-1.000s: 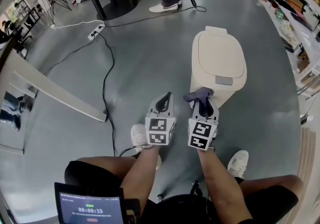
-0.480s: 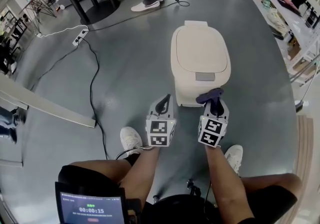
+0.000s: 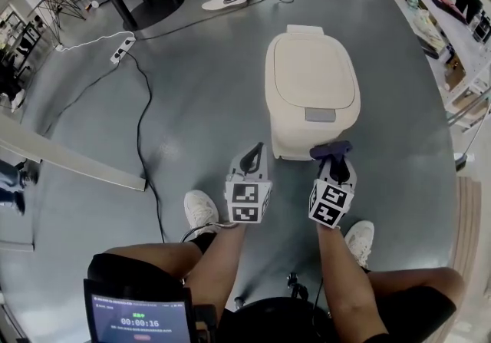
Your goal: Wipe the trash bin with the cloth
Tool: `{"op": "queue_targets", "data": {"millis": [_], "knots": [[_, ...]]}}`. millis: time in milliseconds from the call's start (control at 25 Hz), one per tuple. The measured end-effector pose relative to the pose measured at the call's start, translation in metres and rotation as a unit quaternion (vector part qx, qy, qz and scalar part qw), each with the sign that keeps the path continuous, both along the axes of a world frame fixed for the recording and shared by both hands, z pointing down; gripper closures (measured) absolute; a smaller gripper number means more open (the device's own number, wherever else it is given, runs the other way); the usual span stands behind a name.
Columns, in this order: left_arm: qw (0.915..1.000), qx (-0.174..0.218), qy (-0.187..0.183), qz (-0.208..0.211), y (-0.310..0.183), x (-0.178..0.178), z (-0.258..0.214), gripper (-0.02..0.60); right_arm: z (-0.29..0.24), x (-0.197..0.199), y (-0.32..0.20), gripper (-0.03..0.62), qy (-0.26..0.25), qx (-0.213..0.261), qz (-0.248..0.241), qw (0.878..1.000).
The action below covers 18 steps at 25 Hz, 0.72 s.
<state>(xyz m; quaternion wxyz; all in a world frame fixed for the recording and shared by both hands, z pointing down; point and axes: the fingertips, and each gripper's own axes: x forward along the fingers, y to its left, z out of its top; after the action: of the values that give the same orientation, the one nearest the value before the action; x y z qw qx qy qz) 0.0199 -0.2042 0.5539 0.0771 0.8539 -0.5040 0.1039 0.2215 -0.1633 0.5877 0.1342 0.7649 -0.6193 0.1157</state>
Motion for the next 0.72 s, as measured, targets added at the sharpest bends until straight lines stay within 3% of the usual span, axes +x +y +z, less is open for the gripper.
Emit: {"op": "queue_targets", "data": {"millis": [200,480,600,720], "knots": [[1.0,0.007,-0.006,0.001,0.001,-0.006,0.007,0.584,0.024,-0.053,0.012,0.513,-0.023,0.0,-0.045,0.999],[0.9999,-0.004,-0.009,-0.007,-0.001,-0.036,0.028,0.584,0.063,-0.133,-0.013,0.513,-0.066,-0.04,-0.097,0.992],[0.9998,-0.008,-0.014,-0.008,0.0,-0.043,0.032,0.584,0.077,-0.146,-0.025,0.513,-0.096,-0.054,-0.092,0.99],[0.9998,-0.011,-0.014,-0.007,0.005,-0.04,0.03,0.584,0.082,-0.14,-0.027,0.513,-0.092,-0.067,-0.089,0.99]]}}
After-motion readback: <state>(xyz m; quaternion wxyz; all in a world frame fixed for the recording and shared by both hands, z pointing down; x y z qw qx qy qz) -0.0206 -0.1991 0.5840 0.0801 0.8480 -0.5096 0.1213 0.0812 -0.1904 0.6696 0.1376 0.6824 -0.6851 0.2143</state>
